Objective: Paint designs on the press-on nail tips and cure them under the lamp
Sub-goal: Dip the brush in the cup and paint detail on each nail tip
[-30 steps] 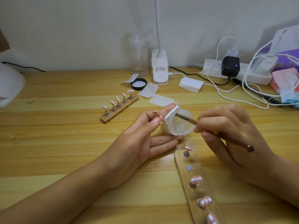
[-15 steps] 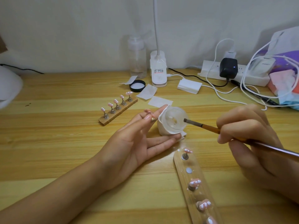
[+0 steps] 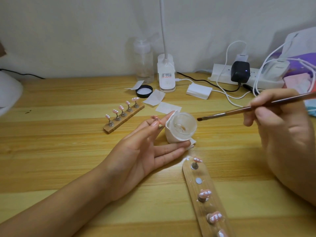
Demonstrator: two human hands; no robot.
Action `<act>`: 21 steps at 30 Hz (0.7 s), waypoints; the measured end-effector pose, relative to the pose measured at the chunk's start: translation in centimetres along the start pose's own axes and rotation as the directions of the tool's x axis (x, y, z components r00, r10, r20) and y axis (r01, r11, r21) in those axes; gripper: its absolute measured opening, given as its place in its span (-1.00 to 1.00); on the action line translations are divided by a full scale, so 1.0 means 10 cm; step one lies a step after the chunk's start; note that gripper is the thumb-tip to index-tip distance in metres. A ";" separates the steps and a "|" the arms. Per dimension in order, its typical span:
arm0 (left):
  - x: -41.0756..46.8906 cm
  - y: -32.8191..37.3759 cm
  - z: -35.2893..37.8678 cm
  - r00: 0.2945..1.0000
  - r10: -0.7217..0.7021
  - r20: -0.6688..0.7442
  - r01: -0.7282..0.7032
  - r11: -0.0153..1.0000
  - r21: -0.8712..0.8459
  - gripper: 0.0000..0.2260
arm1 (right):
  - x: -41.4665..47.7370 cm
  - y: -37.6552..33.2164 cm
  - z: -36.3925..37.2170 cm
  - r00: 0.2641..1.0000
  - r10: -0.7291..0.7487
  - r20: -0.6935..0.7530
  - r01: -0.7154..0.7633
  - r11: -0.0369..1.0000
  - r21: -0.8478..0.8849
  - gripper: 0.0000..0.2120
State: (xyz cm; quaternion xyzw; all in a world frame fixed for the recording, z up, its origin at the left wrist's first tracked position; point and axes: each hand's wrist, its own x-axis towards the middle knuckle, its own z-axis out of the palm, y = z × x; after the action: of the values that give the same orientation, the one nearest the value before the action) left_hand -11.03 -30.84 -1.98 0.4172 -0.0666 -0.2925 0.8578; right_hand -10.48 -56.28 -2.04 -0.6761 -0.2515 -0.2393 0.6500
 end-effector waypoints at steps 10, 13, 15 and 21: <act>0.00 0.00 -0.03 0.999 -0.021 0.030 0.021 1.000 -0.015 -0.90 | 0.05 0.08 0.03 0.966 0.254 -0.043 -0.251 0.966 0.069 -0.92; 0.01 0.02 -0.02 0.999 -0.037 0.023 0.037 0.999 -0.021 -0.87 | 0.05 0.08 0.04 0.961 0.269 -0.059 -0.264 0.961 0.081 -0.91; 0.02 0.02 -0.02 0.999 -0.051 0.006 0.052 0.998 -0.045 -0.87 | 0.05 0.08 0.04 0.956 0.285 -0.072 -0.279 0.957 0.085 -0.89; 0.04 -0.03 0.05 0.979 0.055 -0.198 -0.057 0.998 -0.004 -0.84 | 0.07 0.10 -0.01 0.939 0.329 -0.097 -0.322 0.944 0.077 -0.90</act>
State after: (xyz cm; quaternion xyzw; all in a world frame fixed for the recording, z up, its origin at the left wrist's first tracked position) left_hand -11.06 -31.52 -1.95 0.4382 0.0089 -0.2257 0.8700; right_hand -9.31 -56.35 -2.33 -0.6746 -0.1077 -0.1572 0.7132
